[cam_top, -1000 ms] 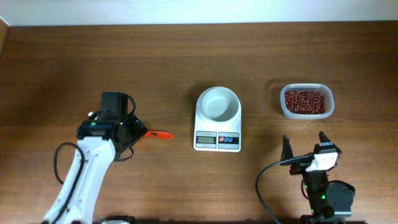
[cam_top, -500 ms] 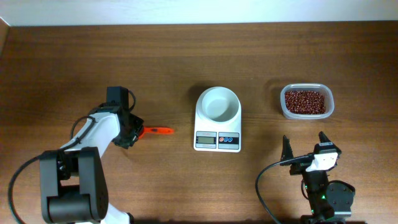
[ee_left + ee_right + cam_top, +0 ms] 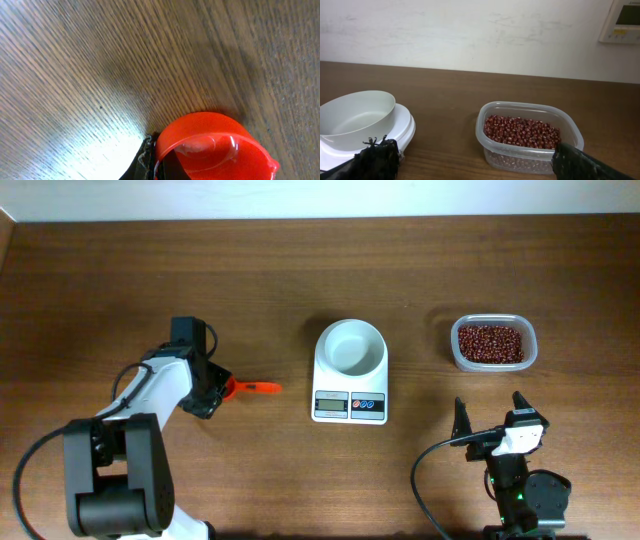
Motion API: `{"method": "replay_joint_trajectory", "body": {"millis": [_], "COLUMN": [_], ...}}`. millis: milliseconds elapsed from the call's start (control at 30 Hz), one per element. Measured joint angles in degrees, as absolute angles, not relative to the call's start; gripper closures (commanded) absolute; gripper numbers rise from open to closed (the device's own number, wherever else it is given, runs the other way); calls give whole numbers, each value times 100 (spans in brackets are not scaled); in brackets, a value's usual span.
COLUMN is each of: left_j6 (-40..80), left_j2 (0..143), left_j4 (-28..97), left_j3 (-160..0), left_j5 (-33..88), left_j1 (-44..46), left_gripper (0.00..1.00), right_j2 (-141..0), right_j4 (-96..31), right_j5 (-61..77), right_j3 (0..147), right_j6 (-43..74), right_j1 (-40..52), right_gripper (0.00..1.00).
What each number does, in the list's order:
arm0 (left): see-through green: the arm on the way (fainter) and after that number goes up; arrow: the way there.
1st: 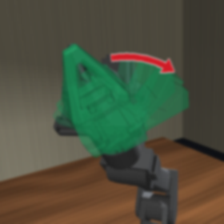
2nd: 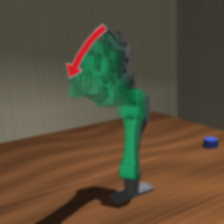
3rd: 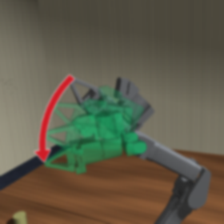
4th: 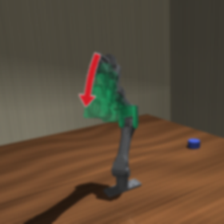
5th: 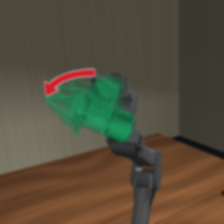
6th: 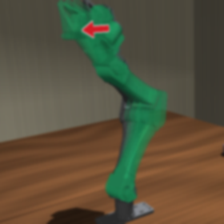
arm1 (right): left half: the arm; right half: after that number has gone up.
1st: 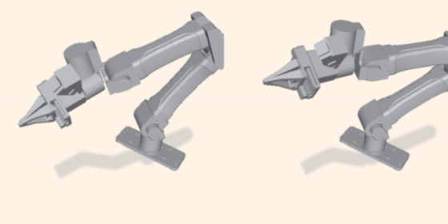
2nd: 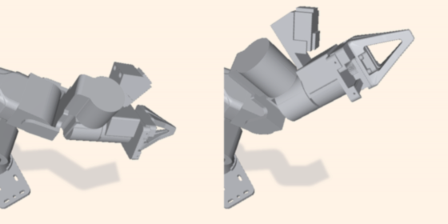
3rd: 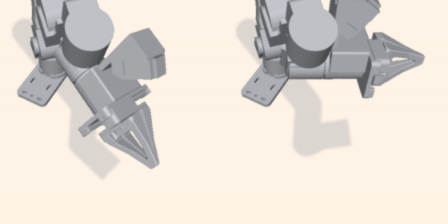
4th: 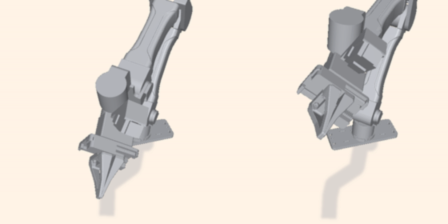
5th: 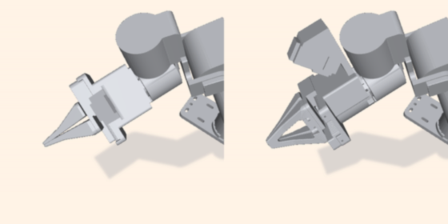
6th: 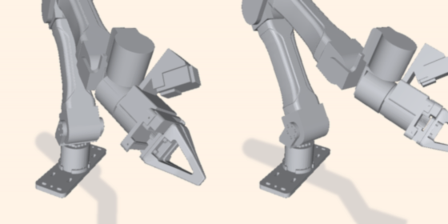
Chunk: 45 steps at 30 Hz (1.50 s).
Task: Scoop and weigh 50g on scale
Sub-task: 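Lift the red scoop with the left gripper toward the center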
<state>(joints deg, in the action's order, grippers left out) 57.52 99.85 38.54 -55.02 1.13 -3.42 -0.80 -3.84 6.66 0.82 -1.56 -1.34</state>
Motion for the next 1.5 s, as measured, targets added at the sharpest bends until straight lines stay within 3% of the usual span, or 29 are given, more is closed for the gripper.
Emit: {"method": "replay_joint_trajectory", "body": {"millis": [933,1267,1500], "left_j6": [4792,4453,4456], "left_j2": [9937,7616,7509], "left_j4": [3835,4720,4886], "left_j3": [-5446,-5378,-5378], "left_j5": [624,624,622], "left_j1": [-346,-346,-346], "left_gripper": [100,100,100], "right_j2": [-80,-80,-80], "right_j4": [-384,-384,-316], "right_j5": [666,666,1184], "right_j3": [82,82,82], "right_j6": [-156,-161,-10], "right_j1": [-134,-134,-134], "right_gripper": [1,1,1]}}
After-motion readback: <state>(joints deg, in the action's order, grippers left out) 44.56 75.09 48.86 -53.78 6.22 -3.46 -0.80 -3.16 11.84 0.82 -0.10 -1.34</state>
